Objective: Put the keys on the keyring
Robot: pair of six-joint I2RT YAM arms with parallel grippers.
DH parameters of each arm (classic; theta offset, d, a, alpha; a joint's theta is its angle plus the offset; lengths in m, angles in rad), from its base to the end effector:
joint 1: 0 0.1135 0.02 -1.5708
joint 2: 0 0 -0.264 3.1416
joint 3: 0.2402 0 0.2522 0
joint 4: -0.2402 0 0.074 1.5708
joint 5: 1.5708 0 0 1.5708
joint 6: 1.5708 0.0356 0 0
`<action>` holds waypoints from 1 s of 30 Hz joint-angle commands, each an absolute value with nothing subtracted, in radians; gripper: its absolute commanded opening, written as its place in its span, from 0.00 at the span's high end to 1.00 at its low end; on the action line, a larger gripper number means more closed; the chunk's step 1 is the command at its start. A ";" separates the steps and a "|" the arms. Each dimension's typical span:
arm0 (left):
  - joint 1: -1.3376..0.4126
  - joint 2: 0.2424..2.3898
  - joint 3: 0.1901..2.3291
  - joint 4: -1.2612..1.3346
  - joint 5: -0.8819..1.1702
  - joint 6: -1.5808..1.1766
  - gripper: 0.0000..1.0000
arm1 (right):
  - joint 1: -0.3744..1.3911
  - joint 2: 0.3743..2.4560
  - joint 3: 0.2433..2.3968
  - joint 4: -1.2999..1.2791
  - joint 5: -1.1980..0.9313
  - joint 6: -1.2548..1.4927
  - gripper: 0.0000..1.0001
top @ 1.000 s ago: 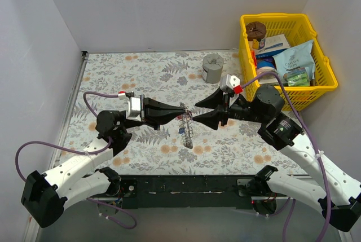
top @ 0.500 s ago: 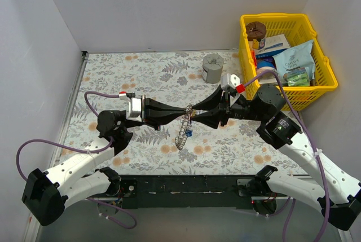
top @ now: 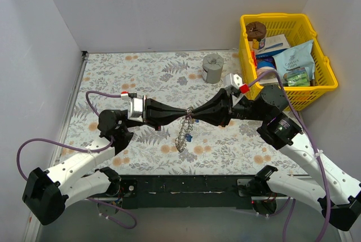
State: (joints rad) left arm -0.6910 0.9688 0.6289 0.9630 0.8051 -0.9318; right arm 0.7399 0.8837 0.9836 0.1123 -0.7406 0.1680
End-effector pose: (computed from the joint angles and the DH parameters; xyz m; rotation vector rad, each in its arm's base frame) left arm 0.1390 -0.1482 0.3636 0.7363 1.1423 -1.7853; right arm 0.1229 0.1447 0.4228 -1.0295 1.1410 1.2354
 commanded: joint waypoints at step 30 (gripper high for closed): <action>-0.692 0.971 0.675 1.065 0.813 -0.989 1.00 | 0.738 0.896 0.917 0.178 -0.775 0.183 0.74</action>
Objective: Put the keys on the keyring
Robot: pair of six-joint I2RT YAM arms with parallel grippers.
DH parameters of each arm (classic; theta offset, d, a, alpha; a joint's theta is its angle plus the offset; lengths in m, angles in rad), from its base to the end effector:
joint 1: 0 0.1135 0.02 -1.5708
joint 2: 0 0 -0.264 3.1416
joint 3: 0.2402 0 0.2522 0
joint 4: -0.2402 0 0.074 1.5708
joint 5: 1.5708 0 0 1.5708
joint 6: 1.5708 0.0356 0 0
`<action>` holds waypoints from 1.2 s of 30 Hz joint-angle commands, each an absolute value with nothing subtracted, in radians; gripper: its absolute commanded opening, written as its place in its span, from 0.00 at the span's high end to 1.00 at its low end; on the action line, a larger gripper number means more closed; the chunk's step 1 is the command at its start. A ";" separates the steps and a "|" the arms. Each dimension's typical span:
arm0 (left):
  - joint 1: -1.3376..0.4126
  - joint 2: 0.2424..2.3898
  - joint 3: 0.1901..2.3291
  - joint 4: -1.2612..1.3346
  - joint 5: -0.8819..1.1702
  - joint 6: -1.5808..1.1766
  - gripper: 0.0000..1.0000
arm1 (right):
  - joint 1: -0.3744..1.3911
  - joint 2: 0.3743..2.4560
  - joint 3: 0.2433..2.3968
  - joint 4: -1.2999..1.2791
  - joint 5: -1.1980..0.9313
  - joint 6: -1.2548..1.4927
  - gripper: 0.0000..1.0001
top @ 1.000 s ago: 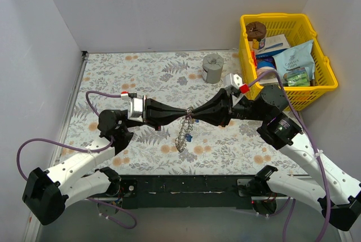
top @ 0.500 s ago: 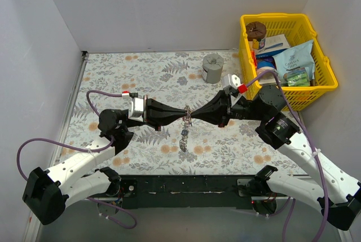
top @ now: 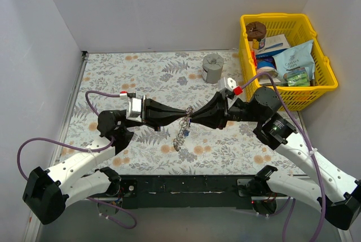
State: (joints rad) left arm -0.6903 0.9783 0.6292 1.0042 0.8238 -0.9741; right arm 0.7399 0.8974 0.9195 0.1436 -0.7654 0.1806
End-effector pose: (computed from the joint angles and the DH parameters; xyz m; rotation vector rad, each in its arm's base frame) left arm 0.1385 -0.1482 0.3649 0.7466 1.1310 -1.8199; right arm 0.1290 0.1512 0.4017 -1.0502 1.1890 1.2684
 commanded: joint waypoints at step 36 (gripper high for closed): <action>-0.693 0.960 0.690 0.982 0.747 -0.937 1.00 | 0.792 0.905 0.930 0.107 -0.673 0.146 0.69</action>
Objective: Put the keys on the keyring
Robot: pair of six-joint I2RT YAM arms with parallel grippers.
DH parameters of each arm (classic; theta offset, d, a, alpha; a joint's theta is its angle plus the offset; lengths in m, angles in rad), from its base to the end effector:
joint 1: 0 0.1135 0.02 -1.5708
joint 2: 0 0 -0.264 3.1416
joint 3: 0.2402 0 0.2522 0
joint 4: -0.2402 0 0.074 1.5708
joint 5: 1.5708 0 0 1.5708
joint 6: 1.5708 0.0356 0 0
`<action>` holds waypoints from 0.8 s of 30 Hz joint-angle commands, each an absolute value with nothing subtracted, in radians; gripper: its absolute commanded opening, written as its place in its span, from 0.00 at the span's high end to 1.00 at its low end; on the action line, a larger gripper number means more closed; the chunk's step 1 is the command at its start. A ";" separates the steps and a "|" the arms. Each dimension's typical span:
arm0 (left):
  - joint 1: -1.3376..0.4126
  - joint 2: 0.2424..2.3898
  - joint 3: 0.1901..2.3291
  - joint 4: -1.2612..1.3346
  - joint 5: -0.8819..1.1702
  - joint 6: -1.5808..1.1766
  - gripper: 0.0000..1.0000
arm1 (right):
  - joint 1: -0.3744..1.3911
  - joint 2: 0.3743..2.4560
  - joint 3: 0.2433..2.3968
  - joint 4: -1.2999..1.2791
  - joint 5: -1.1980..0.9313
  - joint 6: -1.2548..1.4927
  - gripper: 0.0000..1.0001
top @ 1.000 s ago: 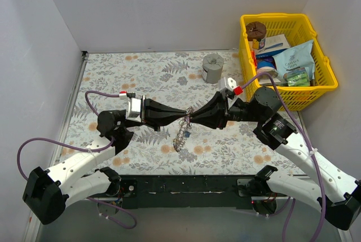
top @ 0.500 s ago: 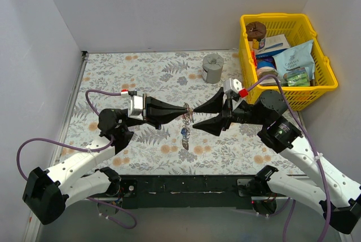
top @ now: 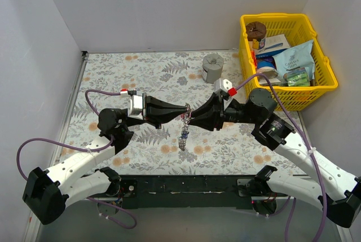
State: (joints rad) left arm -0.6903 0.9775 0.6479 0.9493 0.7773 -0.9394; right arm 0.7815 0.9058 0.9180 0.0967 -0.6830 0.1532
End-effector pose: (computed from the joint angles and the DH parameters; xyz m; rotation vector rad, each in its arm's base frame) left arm 0.1418 -0.1495 0.3676 0.7001 1.1491 -1.7840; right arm 0.1278 0.1585 0.3953 -1.0321 1.2466 1.2333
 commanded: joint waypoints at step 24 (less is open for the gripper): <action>-0.692 0.963 0.686 1.066 0.756 -0.991 1.00 | 0.834 0.962 0.877 0.045 -0.654 0.087 0.85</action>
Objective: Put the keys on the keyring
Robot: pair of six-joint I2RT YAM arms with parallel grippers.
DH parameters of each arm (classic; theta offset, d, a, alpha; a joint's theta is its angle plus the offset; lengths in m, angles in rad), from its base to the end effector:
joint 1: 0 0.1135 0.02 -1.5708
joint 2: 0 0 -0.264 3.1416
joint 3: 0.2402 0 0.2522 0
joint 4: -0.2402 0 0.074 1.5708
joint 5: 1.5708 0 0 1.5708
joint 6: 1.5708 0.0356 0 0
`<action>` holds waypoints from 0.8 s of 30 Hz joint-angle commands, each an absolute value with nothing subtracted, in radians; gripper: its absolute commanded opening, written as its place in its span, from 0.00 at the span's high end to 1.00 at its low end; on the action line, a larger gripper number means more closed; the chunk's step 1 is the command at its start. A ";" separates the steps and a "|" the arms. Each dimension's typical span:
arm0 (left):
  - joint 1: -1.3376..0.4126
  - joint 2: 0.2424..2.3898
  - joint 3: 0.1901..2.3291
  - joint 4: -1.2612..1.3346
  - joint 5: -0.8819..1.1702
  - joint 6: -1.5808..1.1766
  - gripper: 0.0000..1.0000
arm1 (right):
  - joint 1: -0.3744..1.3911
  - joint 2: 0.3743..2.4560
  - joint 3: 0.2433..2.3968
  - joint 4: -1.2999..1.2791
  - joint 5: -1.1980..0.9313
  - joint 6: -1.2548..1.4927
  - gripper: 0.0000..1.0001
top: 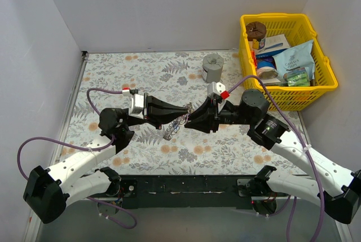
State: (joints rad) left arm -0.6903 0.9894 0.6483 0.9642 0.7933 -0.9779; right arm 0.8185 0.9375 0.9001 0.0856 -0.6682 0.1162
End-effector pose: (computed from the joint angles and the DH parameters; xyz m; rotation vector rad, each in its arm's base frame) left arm 0.1429 -0.1509 0.3665 0.7013 1.1671 -1.8199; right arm 0.1292 0.1703 0.3820 -1.0772 1.2776 1.2289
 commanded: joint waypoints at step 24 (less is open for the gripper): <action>-0.693 0.934 0.664 1.014 0.787 -0.971 1.00 | 0.839 0.810 1.039 0.064 -0.502 0.063 0.41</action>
State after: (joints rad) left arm -0.6903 0.9607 0.6479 0.9798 0.7944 -0.9760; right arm 0.8337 0.8131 0.9886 -0.0830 -0.5236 0.0196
